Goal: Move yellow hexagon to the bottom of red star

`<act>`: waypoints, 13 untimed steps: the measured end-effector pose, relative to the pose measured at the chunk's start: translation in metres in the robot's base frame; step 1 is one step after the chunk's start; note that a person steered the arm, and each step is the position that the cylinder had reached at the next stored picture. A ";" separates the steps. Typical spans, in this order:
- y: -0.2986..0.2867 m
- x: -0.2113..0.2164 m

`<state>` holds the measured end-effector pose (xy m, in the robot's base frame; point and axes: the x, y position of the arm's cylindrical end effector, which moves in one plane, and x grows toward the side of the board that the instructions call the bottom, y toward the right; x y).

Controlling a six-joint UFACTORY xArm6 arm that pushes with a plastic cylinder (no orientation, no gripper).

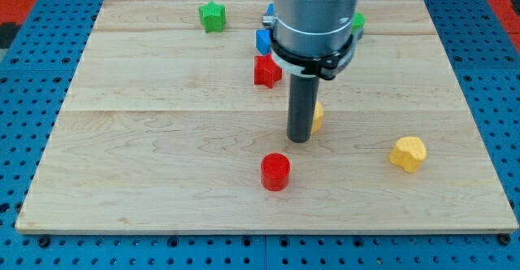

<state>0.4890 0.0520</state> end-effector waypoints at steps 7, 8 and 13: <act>0.072 -0.018; 0.075 -0.041; 0.010 -0.008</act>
<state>0.4807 0.0625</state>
